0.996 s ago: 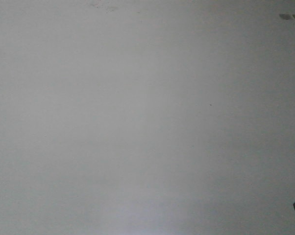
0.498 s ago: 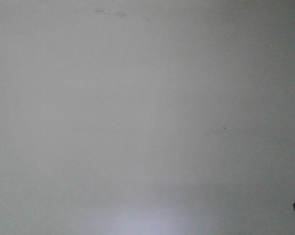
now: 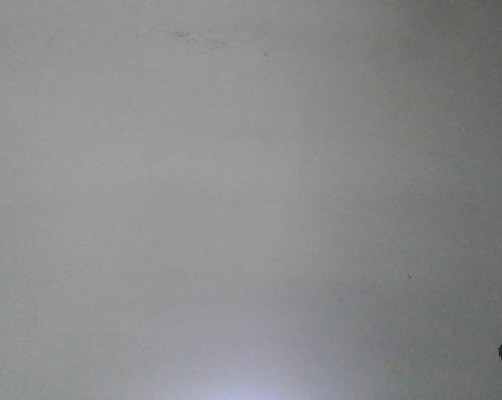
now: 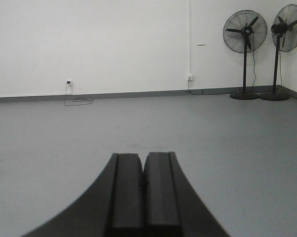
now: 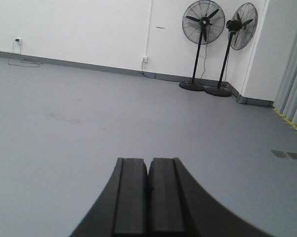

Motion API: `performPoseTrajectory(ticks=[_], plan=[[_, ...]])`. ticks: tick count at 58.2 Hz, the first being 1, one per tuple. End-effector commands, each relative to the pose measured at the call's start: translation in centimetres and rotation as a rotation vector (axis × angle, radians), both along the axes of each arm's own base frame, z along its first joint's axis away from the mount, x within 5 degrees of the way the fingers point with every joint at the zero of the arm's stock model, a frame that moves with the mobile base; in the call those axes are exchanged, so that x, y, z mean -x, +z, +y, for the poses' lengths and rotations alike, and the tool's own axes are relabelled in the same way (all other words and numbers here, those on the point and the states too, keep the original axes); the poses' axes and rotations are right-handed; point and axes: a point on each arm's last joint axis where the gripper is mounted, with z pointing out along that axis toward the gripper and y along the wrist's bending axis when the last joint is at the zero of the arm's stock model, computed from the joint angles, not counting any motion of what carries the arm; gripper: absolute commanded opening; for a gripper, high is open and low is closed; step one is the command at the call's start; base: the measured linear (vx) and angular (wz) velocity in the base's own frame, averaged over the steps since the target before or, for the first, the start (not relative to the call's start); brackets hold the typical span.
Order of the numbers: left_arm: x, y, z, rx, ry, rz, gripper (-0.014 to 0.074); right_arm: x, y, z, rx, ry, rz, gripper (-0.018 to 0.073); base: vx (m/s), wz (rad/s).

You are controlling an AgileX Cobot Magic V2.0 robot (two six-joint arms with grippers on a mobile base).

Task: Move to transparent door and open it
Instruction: 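Drive the base forward across the grey floor toward the wall, then turn and drive the base toward the transparent sliding door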

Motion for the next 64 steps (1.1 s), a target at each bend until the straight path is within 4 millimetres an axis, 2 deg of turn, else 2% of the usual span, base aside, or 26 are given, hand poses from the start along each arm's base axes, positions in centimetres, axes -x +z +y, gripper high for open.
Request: performPoseTrajectory(ticks=[1, 36, 64], plan=[[0.03, -0.19, 0.04, 0.014, 0.002, -0.068, -0.0006, 0.06, 0.30, 0.03, 0.015, 0.002, -0.076, -0.0007, 0.56, 0.03], [0.03, -0.19, 0.04, 0.014, 0.002, -0.068, -0.0006, 0.06, 0.30, 0.03, 0.015, 0.001, -0.076, -0.0007, 0.58, 0.11], [0.03, -0.19, 0.04, 0.014, 0.002, -0.068, -0.0006, 0.06, 0.30, 0.03, 0.015, 0.001, -0.076, -0.0007, 0.59, 0.42]])
